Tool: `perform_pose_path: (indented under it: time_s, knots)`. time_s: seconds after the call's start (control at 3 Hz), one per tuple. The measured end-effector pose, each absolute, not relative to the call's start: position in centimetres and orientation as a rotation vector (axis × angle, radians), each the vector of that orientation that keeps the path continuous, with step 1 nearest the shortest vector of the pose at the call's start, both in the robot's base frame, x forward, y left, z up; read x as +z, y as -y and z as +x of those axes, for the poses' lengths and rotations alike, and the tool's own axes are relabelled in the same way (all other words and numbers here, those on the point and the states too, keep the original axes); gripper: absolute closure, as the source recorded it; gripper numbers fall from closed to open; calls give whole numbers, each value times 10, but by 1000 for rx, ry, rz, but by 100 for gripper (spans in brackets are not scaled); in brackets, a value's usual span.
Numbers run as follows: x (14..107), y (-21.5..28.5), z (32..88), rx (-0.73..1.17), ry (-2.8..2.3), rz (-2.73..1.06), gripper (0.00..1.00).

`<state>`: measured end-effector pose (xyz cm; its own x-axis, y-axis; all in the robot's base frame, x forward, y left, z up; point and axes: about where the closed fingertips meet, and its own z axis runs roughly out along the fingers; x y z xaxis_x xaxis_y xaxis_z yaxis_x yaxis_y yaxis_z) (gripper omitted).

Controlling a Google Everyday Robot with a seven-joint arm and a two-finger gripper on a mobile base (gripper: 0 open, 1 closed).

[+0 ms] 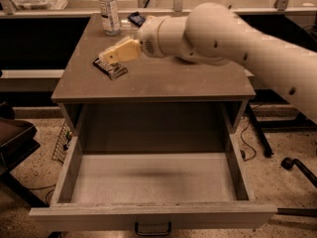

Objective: Place rxbar chocolate into top drawer

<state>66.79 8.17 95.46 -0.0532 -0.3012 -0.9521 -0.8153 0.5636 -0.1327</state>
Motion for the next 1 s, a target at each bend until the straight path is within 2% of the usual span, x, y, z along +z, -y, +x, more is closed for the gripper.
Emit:
perform_pose_path:
  time_s: [0.33,0.67,1.0]
  knots:
    - [940,-107,685,555,-1603,-880,0]
    - [901,-154,718,541,-1525,-889,0]
    - [899,-156,718,540,-1527,-893,0]
